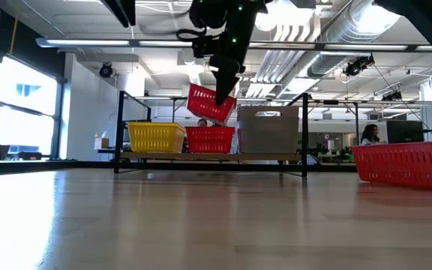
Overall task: Stack baskets on shelf by color
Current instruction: Stack the bottom red basket on top of the red basket on the shelf
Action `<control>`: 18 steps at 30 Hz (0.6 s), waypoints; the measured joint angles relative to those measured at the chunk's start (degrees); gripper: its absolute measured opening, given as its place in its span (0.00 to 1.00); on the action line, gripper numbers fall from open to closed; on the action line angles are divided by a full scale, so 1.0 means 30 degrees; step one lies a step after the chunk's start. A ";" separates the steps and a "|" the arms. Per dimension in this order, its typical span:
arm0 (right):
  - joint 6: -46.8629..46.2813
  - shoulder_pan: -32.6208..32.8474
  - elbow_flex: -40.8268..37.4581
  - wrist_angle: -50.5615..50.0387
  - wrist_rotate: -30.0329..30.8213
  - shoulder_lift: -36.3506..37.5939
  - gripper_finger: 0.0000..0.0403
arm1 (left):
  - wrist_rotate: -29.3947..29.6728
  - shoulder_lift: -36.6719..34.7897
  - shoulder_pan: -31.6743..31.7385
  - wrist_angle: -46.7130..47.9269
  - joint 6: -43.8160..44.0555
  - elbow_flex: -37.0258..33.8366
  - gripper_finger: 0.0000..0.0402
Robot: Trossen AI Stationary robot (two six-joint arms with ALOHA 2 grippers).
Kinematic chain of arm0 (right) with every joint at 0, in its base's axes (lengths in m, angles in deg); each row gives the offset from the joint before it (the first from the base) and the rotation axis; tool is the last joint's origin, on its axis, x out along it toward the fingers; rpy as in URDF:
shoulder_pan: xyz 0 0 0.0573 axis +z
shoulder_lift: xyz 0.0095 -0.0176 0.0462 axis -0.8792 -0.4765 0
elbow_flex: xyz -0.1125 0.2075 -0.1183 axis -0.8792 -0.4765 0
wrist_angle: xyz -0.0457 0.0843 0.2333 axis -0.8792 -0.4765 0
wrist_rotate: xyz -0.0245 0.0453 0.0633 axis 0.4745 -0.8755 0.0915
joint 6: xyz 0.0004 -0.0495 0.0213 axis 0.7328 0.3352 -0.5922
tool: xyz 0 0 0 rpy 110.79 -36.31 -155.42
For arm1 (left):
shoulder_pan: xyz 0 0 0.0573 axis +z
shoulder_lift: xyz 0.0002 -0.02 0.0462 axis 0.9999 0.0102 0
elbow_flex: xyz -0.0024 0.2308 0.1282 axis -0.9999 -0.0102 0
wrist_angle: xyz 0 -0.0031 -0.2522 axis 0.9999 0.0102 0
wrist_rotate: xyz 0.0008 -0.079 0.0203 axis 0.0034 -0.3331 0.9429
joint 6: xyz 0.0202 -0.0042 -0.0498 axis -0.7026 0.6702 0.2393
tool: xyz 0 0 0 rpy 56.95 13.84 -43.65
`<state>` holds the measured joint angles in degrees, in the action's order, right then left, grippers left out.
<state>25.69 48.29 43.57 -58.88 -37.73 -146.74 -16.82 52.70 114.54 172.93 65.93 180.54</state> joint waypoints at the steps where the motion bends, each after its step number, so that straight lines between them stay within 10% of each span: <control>1: -0.0004 -0.0065 0.0000 -0.0018 -0.0131 -0.0120 0.00 | 0.0000 0.0000 0.0007 0.0003 -0.0069 0.0000 0.33; 18: 0.0576 -0.0464 -0.0036 -0.0813 0.0038 -0.1470 0.00 | -0.0015 0.0015 0.0007 0.0003 -0.0168 0.0007 0.33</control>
<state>27.42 46.89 43.46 -61.32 -37.62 -151.15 -16.86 52.74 114.56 172.94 65.43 180.56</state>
